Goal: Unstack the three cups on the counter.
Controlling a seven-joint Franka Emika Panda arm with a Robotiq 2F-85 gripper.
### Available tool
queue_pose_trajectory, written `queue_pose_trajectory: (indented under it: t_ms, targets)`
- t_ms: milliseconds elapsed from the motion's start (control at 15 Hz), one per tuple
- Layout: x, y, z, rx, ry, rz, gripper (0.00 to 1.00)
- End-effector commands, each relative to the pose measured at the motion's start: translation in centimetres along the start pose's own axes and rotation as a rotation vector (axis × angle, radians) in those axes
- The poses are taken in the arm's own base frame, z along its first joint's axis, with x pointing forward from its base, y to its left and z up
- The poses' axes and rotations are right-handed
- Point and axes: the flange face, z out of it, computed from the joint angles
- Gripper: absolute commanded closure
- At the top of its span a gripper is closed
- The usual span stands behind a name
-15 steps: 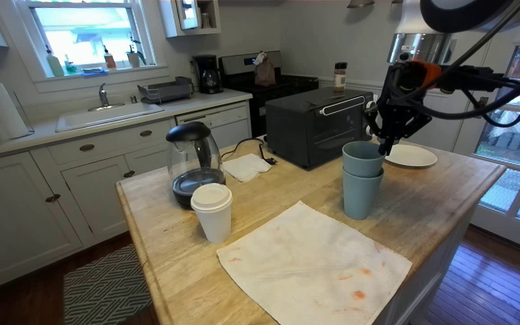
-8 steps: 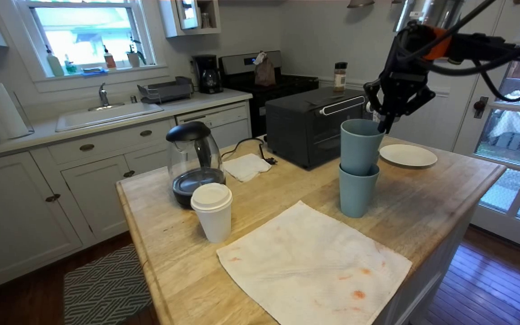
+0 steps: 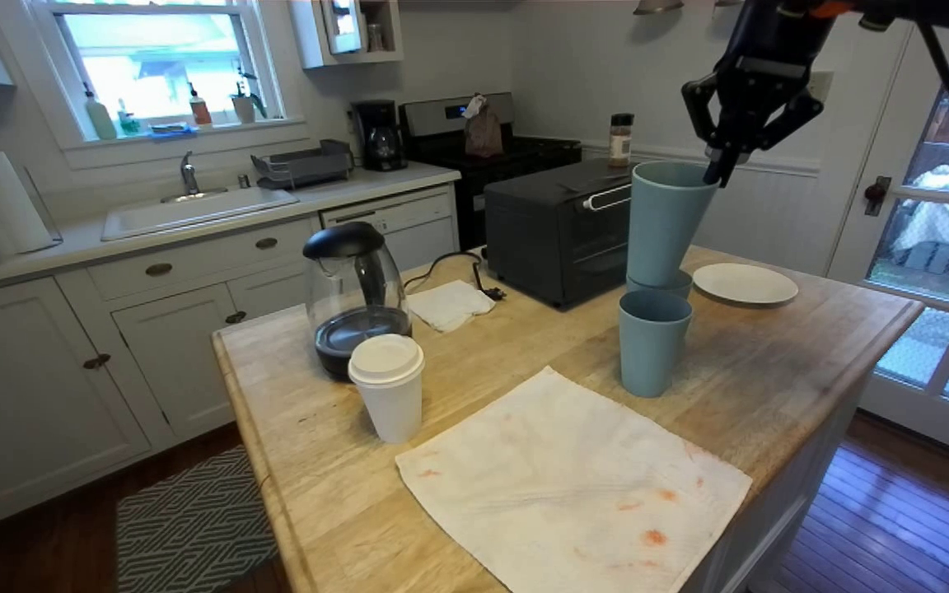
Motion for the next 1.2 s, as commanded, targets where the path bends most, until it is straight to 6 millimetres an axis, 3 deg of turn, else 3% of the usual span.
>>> queue_pose_trajectory:
  t_ms: [0, 200, 467, 800, 1133]
  targets:
    - [0.6, 1.7, -3.3, -0.008, 0.015, 0.041, 0.99]
    - [1.7, 4.1, -4.3, -0.029, 0.007, 0.068, 0.99]
    - [3.0, 8.0, -3.6, -0.065, -0.048, 0.082, 0.99]
    - [3.4, 11.6, -0.4, -0.091, -0.120, 0.046, 0.99]
    - [2.5, 12.7, 3.9, -0.082, -0.128, -0.026, 0.99]
